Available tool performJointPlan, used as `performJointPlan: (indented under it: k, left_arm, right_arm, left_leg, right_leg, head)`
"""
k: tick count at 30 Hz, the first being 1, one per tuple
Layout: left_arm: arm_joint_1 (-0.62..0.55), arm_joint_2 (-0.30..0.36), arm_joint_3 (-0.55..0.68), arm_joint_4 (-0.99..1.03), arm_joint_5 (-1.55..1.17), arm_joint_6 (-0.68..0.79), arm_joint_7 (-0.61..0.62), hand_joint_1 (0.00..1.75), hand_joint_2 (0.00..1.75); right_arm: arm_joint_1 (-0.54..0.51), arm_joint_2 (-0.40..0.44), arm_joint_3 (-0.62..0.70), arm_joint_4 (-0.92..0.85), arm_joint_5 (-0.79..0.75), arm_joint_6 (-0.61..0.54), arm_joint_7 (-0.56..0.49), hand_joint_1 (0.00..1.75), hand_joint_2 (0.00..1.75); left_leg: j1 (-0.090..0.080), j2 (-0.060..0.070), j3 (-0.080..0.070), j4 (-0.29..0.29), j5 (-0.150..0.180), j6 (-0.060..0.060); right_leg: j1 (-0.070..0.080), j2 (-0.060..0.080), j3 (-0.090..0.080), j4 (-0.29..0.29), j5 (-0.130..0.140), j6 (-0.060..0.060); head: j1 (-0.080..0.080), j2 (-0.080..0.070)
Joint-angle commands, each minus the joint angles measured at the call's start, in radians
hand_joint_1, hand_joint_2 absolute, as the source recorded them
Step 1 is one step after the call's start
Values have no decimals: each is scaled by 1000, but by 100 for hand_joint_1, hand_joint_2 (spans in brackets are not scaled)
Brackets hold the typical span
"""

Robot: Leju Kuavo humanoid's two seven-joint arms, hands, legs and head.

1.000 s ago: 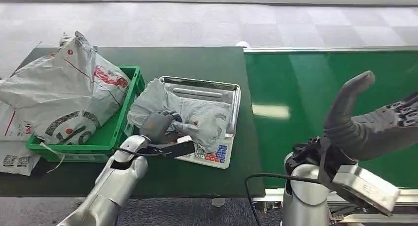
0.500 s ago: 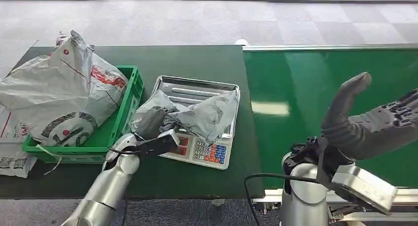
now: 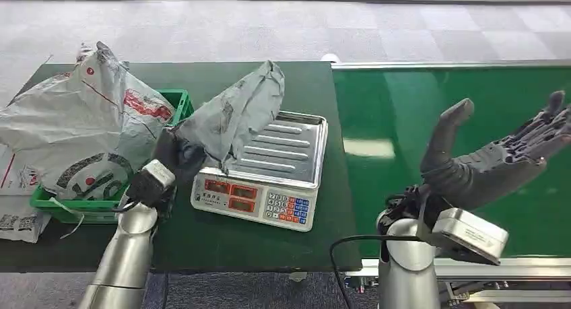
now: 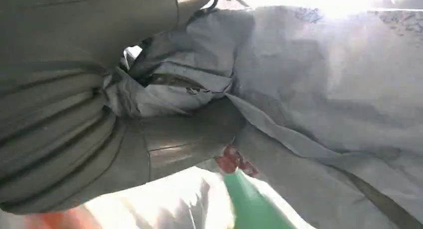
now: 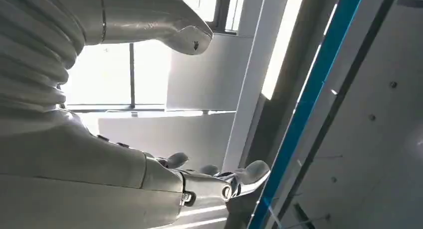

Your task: Moved the parcel from conveyor to table for the left to box.

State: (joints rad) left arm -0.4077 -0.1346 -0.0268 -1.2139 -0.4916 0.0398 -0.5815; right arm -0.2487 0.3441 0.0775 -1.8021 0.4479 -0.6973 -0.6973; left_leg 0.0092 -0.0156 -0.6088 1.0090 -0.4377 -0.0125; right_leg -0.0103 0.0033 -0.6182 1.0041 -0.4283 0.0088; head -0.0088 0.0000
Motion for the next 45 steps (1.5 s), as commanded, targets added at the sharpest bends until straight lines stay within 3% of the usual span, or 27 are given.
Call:
performJointPlan:
  k: [1, 6, 7, 8, 9, 11, 14, 15, 16, 18, 19, 21, 22, 23, 24, 25, 26, 27, 28, 29, 30, 31, 32, 33, 45]
  left_arm:
    - [-85, -35, 115, 56, -146, 378, 37, 166, 175]
    - [-85, -35, 115, 56, -146, 378, 37, 166, 175]
    - [-97, -8, 112, 105, -324, 571, 90, 164, 175]
    - [-103, -17, 165, 85, -542, 658, 166, 168, 175]
    - [-85, -62, 319, -31, -834, 658, 217, 164, 175]
    - [-92, -46, 372, -47, -989, 658, 271, 162, 175]
    - [-57, 83, 288, -82, -1079, 658, 438, 159, 175]
    - [-42, 193, 127, -66, -1079, 658, 621, 161, 175]
    - [-48, 249, 29, -47, -1079, 658, 727, 159, 175]
    - [-70, 302, -93, 0, -1079, 658, 849, 161, 175]
    - [-70, 302, -93, 0, -1079, 658, 849, 159, 175]
    - [-96, 304, -205, 82, -1079, 658, 958, 159, 175]
    - [-165, 292, -239, 184, -1068, 658, 972, 159, 175]
    - [-150, 281, -227, 213, -1068, 658, 970, 155, 175]
    - [-192, 267, -197, 330, -1053, 658, 931, 154, 175]
    - [-253, 225, -150, 532, -1072, 652, 942, 148, 175]
    - [-288, 224, -161, 603, -1079, 655, 971, 145, 175]
    - [-341, 229, -169, 740, -1079, 597, 1088, 155, 175]
    - [-341, 229, -169, 740, -1079, 597, 1088, 164, 175]
    - [-344, 228, -125, 781, -1061, 609, 1111, 154, 175]
    - [-352, 234, -100, 829, -1052, 571, 1110, 127, 175]
    - [-338, 237, -63, 838, -1029, 605, 1103, 0, 175]
    - [-330, 239, -56, 843, -1026, 613, 1099, 0, 175]
    - [-322, 235, -20, 846, -1000, 638, 1068, 0, 0]
    - [-266, 205, 115, 723, -966, 658, 1006, 0, 0]
  right_arm:
    - [31, 5, -48, 34, 3, -1, -1, 0, 175]
    - [31, 5, -48, 34, 3, -1, -1, 0, 175]
    - [32, 5, -49, 45, -2, -1, -1, 0, 175]
    - [30, 5, -48, 46, 1, -1, 3, 0, 175]
    - [28, 5, -47, 55, -5, -1, 2, 0, 175]
    - [24, 5, -49, 59, -9, -1, 1, 0, 175]
    - [23, 5, -45, 62, -13, -1, -1, 0, 175]
    - [22, 5, -45, 63, -12, -1, -1, 0, 175]
    - [21, 5, -45, 64, -11, -1, -1, 0, 175]
    - [21, 5, -46, 62, -10, -1, -1, 0, 175]
    - [21, 5, -46, 62, -10, -1, -1, 0, 175]
    - [21, 5, -49, 56, -8, -1, -1, 0, 175]
    - [-7, 5, -48, 53, 21, -1, 36, 0, 175]
    - [18, 5, -49, 41, 8, -1, 14, 0, 175]
    - [22, 5, -53, 40, 2, -1, 4, 0, 175]
    - [23, 5, -57, 41, 3, -1, -1, 0, 175]
    - [27, 5, -54, 37, 2, -1, -1, 0, 175]
    - [28, 5, -44, 40, 10, -1, 6, 0, 175]
    - [28, 5, -44, 40, 10, -1, 6, 0, 175]
    - [28, 5, -36, 38, 11, -1, 10, 0, 175]
    - [28, 5, -32, 34, 17, -1, 14, 0, 175]
    - [32, 5, -23, 27, 16, -1, 13, 0, 175]
    - [33, 5, -23, 24, 18, -1, 14, 0, 175]
    - [33, 5, -11, 20, 23, -1, 21, 0, 175]
    - [31, 5, 20, 34, 44, -1, 36, 0, 175]
  left_leg:
    - [0, 1, 2, -1, 0, 0]
    - [1, 0, 4, -2, -1, 1]
    - [1, 2, 3, -1, -1, 0]
    - [1, 3, 3, -1, -1, 0]
    - [0, 4, 4, -2, -1, 0]
    - [1, 8, 4, -1, -2, 0]
    - [1, 9, 4, -2, -2, -1]
    - [0, 8, 4, -2, -1, -1]
    - [1, 9, 6, -3, -2, -1]
    - [1, 9, 6, -3, -2, -1]
    - [2, 8, 4, -2, -1, -2]
    - [2, 6, 5, -3, -1, -2]
    - [2, 4, 5, -3, 0, -2]
    - [2, 1, 5, -4, 0, -2]
    - [2, 1, 4, -2, 0, -2]
    - [2, 0, 4, -2, 0, -2]
    - [1, 0, 6, -4, 1, -1]
    - [1, 1, 5, -2, 0, -2]
    - [1, 2, 5, -2, 0, -2]
    - [2, 1, 6, -3, 1, -2]
    - [2, 3, 6, -4, 1, -2]
    - [1, 7, 5, -2, 0, -2]
    - [1, 11, 5, -2, -1, -2]
    - [1, 12, 6, -3, -1, -2]
    - [2, 11, 3, -1, -1, -2]
  right_leg:
    - [1, 0, 2, -1, 0, 0]
    - [1, -2, 5, -3, -1, 0]
    - [1, 0, 3, -2, 0, 0]
    - [1, 2, 2, -2, 0, 0]
    - [1, 2, 3, -3, 0, -1]
    - [0, 6, 2, -2, 0, -1]
    - [1, 6, 2, -2, 0, -1]
    - [0, 6, 2, -1, 0, -1]
    - [1, 6, 3, -3, 0, -2]
    - [1, 6, 3, -2, 0, -2]
    - [3, 5, 1, -1, 0, -3]
    - [2, 3, 1, -1, -1, -4]
    - [3, 1, 2, -2, -1, -4]
    - [3, -3, 3, -2, -2, -3]
    - [3, -2, 2, -1, -2, -4]
    - [2, -2, 3, -1, -2, -3]
    - [2, -3, 5, -3, -2, -3]
    - [2, -1, 4, -1, -2, -3]
    - [1, 0, 3, -1, -1, -3]
    - [1, -2, 5, -2, -1, -3]
    - [1, -1, 4, -3, 0, -3]
    - [1, 4, 2, -1, 1, -3]
    - [1, 7, 1, -1, 2, -4]
    - [1, 9, 2, -2, 2, -4]
    - [2, 9, -1, 0, 1, -5]
  head:
    - [0, 0]
    - [0, 0]
    - [0, 0]
    - [0, 0]
    - [-1, 0]
    - [0, 0]
    - [0, 0]
    - [0, 0]
    - [0, 0]
    - [0, 0]
    - [0, 0]
    - [-1, 0]
    - [0, 0]
    - [-1, 0]
    - [0, 0]
    - [0, 0]
    - [0, 0]
    - [0, 0]
    - [0, 0]
    - [0, 0]
    - [0, 0]
    - [0, 0]
    - [0, 0]
    - [-1, 0]
    - [0, 0]
